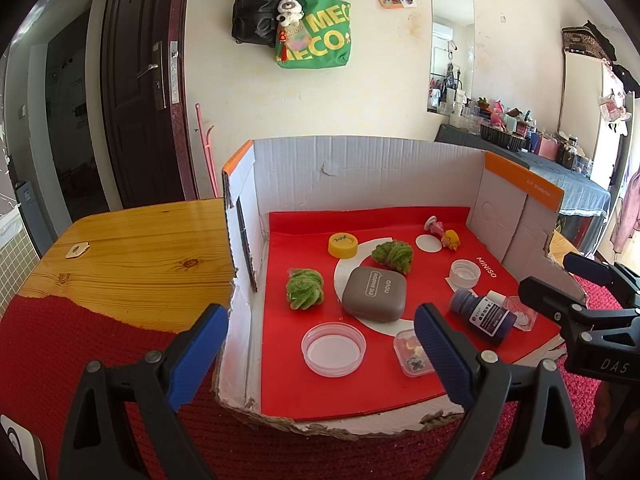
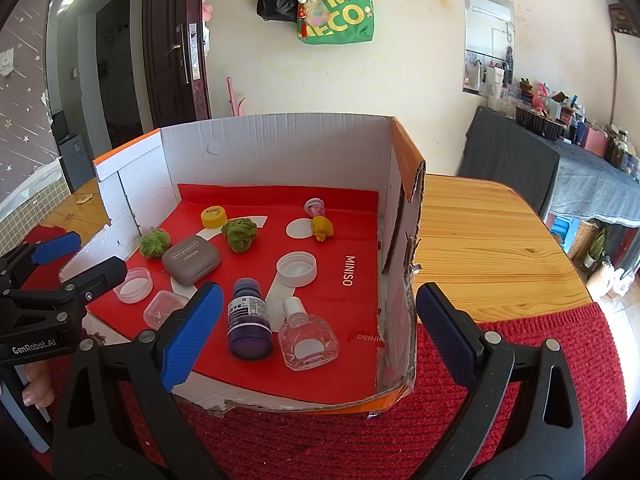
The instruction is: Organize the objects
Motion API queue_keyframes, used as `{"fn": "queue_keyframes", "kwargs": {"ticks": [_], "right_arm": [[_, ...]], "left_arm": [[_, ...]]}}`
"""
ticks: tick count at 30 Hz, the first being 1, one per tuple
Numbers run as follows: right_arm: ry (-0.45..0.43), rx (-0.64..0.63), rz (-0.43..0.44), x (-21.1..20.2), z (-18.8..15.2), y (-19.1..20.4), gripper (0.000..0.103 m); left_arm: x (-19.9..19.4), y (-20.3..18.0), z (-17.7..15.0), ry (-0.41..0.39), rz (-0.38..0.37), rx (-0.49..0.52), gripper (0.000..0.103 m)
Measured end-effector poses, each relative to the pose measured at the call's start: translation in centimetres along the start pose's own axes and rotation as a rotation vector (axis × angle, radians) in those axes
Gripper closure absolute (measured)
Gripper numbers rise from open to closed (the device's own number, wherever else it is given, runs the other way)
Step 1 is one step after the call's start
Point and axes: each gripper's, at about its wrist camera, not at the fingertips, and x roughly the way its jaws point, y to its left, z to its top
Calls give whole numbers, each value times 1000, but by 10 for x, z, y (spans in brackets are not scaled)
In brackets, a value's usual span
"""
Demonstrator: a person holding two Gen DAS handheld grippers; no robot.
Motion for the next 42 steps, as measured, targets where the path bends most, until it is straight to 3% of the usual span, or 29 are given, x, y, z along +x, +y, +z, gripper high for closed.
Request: {"fn": "queue_keyframes", "kwargs": {"ticks": [19, 23, 26, 28, 33, 42], "right_arm": [[0, 2, -3, -1, -1, -1, 4], [-10, 4, -18, -5, -2, -1, 4], [37, 19, 0, -12, -4, 0, 4], [32, 35, 15, -25, -4, 0, 4], [29, 36, -18, -60, -10, 5, 4], [234, 54, -55, -43, -55, 10, 4]], "left_arm": [[-1, 0, 0, -8, -2, 1, 7], [-14, -2, 1, -33, 19, 7, 7], [-31, -3, 0, -24, -29, 15, 7], [-41, -3, -2, -16, -21, 17, 5], [-54, 4, -19, 64, -40, -56, 1], [-32, -2, -56, 242, -10, -68, 1]]}}
